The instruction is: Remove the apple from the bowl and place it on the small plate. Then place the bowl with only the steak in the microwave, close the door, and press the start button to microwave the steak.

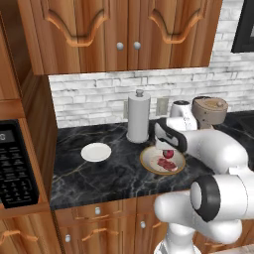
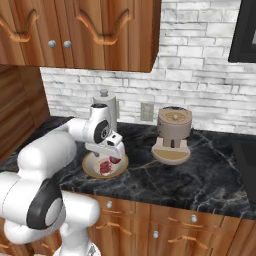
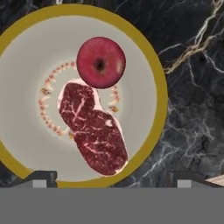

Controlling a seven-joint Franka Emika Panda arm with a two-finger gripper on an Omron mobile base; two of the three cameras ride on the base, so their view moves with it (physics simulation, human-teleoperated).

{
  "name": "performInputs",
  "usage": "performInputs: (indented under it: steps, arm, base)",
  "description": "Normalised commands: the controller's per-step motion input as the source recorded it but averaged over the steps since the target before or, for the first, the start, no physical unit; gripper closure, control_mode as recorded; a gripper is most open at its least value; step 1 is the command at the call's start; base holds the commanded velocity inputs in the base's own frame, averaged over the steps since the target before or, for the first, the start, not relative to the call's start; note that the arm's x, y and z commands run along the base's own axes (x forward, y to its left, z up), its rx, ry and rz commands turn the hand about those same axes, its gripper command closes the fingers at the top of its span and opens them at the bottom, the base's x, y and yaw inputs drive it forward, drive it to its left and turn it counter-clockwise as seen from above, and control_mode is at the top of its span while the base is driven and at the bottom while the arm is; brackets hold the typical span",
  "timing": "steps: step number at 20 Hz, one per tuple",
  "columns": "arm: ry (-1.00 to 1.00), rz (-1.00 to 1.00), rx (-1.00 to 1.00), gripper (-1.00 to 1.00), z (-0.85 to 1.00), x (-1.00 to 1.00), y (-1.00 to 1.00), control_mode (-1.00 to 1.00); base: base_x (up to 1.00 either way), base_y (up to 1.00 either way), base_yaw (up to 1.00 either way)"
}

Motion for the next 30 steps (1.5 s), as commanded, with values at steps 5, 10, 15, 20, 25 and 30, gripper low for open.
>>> performInputs:
  steps: [5,10,15,20,25,30]
  arm:
    - [0.00,0.00,0.00,-1.00,-0.20,0.11,0.00,-1.00]
    - [0.01,0.00,0.00,-1.00,-0.28,0.19,0.00,-1.00]
    - [0.00,0.00,0.00,-1.00,-0.26,0.27,-0.02,-1.00]
    - [0.00,0.00,0.00,-1.00,-0.20,0.23,-0.08,-1.00]
    - [0.01,0.00,0.00,-1.00,-0.10,0.11,-0.14,-1.00]
    - [0.02,0.00,0.00,-1.00,-0.11,0.09,-0.14,-1.00]
  base:
    - [0.00,0.00,0.00]
    - [0.00,0.00,0.00]
    - [0.00,0.00,0.00]
    - [0.00,0.00,0.00]
    - [0.00,0.00,0.00]
    - [0.00,0.00,0.00]
